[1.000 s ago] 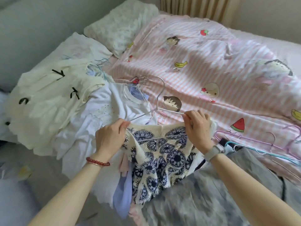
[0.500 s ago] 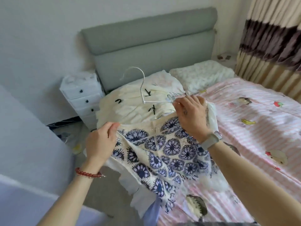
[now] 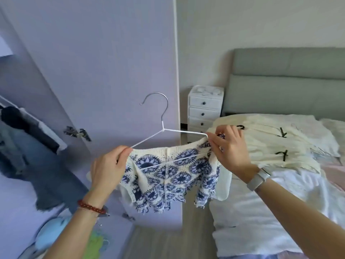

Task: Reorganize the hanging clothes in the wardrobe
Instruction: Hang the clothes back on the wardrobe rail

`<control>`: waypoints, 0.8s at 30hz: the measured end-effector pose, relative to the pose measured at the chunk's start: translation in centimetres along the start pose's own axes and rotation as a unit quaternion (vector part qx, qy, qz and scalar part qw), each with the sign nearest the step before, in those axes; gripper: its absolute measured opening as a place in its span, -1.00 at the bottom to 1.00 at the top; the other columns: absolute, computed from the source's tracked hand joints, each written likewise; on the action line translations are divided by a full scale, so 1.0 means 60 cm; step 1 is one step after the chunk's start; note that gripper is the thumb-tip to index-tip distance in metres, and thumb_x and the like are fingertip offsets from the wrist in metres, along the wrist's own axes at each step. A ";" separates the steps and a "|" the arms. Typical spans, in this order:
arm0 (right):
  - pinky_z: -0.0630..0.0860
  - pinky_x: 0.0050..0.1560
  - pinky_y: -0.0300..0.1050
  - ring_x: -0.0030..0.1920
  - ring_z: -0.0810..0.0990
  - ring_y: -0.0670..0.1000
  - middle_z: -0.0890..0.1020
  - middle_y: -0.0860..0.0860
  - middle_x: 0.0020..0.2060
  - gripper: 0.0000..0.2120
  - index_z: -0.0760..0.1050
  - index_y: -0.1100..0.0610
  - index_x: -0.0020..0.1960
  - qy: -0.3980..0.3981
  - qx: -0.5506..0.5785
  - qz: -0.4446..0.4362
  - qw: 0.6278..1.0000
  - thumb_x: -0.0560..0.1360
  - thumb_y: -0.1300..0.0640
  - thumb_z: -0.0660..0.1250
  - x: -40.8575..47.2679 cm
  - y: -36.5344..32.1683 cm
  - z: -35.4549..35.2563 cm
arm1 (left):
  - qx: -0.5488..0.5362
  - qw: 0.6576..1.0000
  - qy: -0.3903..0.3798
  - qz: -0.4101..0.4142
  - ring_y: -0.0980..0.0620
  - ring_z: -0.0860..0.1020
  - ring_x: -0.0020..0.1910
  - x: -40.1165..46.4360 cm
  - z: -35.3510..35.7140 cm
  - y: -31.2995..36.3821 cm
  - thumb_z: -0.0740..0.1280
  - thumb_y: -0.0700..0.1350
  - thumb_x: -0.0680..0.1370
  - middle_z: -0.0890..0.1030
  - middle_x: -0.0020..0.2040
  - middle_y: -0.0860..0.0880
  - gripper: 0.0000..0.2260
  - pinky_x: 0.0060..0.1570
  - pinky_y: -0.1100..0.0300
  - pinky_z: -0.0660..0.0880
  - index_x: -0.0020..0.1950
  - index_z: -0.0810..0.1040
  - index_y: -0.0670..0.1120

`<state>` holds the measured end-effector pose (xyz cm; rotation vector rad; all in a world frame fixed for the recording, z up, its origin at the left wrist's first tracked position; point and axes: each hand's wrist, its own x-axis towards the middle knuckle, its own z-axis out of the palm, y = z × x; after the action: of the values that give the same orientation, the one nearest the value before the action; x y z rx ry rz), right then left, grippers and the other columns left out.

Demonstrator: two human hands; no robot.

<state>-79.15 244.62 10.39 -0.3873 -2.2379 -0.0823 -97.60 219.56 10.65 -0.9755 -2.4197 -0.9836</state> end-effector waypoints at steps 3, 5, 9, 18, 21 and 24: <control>0.31 -0.23 -0.04 -0.18 0.41 0.13 0.53 0.18 -0.22 -0.87 0.62 0.15 -0.06 -0.010 0.037 -0.036 0.999 0.41 0.24 0.36 0.023 -0.086 0.047 | 0.058 0.996 0.069 -0.011 -0.18 0.60 -0.38 -0.029 -0.060 -0.071 0.38 -0.20 0.49 0.67 -0.30 -0.11 -0.93 -0.35 0.20 0.32 -0.10 0.67 -0.13; 0.34 -0.25 -0.01 -0.18 0.41 0.15 0.51 0.20 -0.22 -0.81 0.63 0.15 -0.04 -0.025 0.072 -0.042 0.996 0.38 0.33 0.39 0.044 -0.140 0.069 | 0.086 0.991 0.098 -0.020 -0.16 0.63 -0.32 -0.043 -0.099 -0.111 0.40 -0.23 0.47 0.69 -0.21 -0.10 -0.94 -0.34 0.17 0.38 -0.12 0.67 -0.14; 0.44 -0.29 -0.03 -0.25 0.54 0.19 0.56 0.14 -0.28 -0.77 0.61 0.19 0.00 -0.071 0.138 -0.027 0.988 0.39 0.40 0.34 0.082 -0.246 0.101 | 0.136 0.978 0.152 -0.034 -0.15 0.63 -0.34 -0.067 -0.166 -0.168 0.42 -0.23 0.44 0.69 -0.20 -0.14 -0.95 -0.31 0.08 0.50 -0.13 0.67 -0.16; 0.46 -0.21 -0.16 -0.25 0.57 0.04 0.63 0.05 -0.24 -0.77 0.58 0.18 0.08 -0.169 0.382 -0.033 0.908 0.49 0.33 0.24 0.120 -0.418 0.167 | 0.183 0.961 0.178 -0.109 -0.13 0.59 -0.17 -0.098 -0.283 -0.295 0.32 -0.26 0.52 0.66 -0.14 -0.17 -0.89 -0.08 0.07 0.26 -0.07 0.65 -0.20; 0.45 -0.06 0.09 0.01 0.51 0.25 0.58 0.18 0.00 -0.70 0.52 0.22 0.18 -0.141 0.279 -0.127 0.941 0.46 0.34 0.30 0.157 -0.442 0.201 | 0.168 0.957 0.189 -0.145 -0.12 0.57 -0.10 -0.111 -0.314 -0.330 0.31 -0.29 0.52 0.66 -0.10 -0.16 -0.89 -0.05 0.15 0.17 -0.07 0.64 -0.21; 0.44 0.03 0.05 0.08 0.52 0.20 0.57 0.18 0.07 -0.72 0.47 0.22 0.23 -0.237 0.289 -0.204 0.905 0.54 0.21 0.23 0.190 -0.474 0.231 | 0.157 0.950 0.213 -0.167 -0.10 0.56 -0.10 -0.112 -0.345 -0.355 0.29 -0.27 0.53 0.65 -0.11 -0.14 -0.89 -0.01 0.15 0.16 -0.08 0.63 -0.21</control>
<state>-104.86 223.07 12.18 0.4343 -2.6421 0.4986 -106.77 190.53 11.38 -0.2140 -2.3004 -0.7740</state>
